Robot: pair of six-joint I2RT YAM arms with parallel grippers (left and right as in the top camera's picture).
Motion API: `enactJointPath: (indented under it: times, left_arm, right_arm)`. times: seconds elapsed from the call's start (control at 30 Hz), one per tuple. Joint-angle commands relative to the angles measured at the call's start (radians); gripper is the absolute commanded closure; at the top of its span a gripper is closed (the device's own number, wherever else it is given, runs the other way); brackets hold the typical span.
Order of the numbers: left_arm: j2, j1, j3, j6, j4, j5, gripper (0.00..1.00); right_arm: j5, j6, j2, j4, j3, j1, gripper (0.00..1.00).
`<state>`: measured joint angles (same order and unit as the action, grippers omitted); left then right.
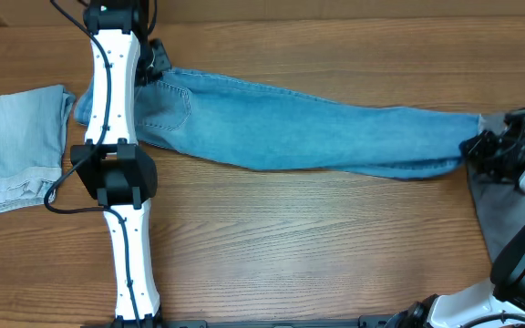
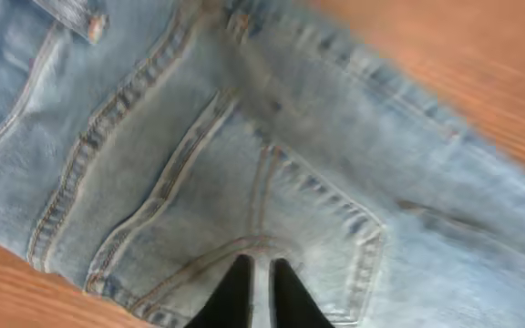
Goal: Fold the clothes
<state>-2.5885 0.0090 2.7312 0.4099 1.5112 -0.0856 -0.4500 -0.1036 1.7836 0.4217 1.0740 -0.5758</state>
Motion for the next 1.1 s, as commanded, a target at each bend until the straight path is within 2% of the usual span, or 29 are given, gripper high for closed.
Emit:
enactJointPath:
  times: [0.0, 0.13, 0.3, 0.57, 0.63, 0.73, 0.83, 1.07]
  left_arm:
    - [0.005, 0.003, -0.071, -0.006, -0.012, 0.002, 0.96]
    - [0.006, -0.008, -0.052, -0.005, -0.013, 0.002, 0.96]
    - [0.006, -0.009, 0.043, -0.006, 0.021, 0.035, 0.96]
    - [0.006, 0.003, 0.251, -0.014, 0.108, 0.031, 0.92]
    - [0.006, 0.015, 0.274, -0.014, 0.124, 0.031, 0.87]
    - [0.006, 0.048, 0.285, -0.004, 0.158, 0.051, 0.87]
    - [0.006, 0.075, 0.284, -0.015, 0.179, 0.061, 0.94]
    - [0.006, 0.083, 0.284, -0.014, 0.178, 0.061, 0.88]
  right_arm:
    - [0.012, 0.066, 0.000, 0.117, 0.172, 0.003, 0.96]
    - [0.011, 0.158, 0.000, 0.205, 0.254, 0.047, 0.96]
    - [0.021, 0.295, 0.000, 0.312, 0.377, 0.224, 0.96]
    - [0.068, 0.294, 0.000, 0.351, 0.420, 0.572, 0.96]
    - [0.068, 0.288, 0.001, 0.349, 0.420, 0.642, 0.96]
    - [0.116, 0.216, 0.001, 0.294, 0.420, 0.750, 0.96]
    - [0.135, 0.127, 0.001, 0.222, 0.420, 0.832, 0.96]
    - [0.177, 0.011, 0.029, 0.108, 0.420, 0.965, 0.96]
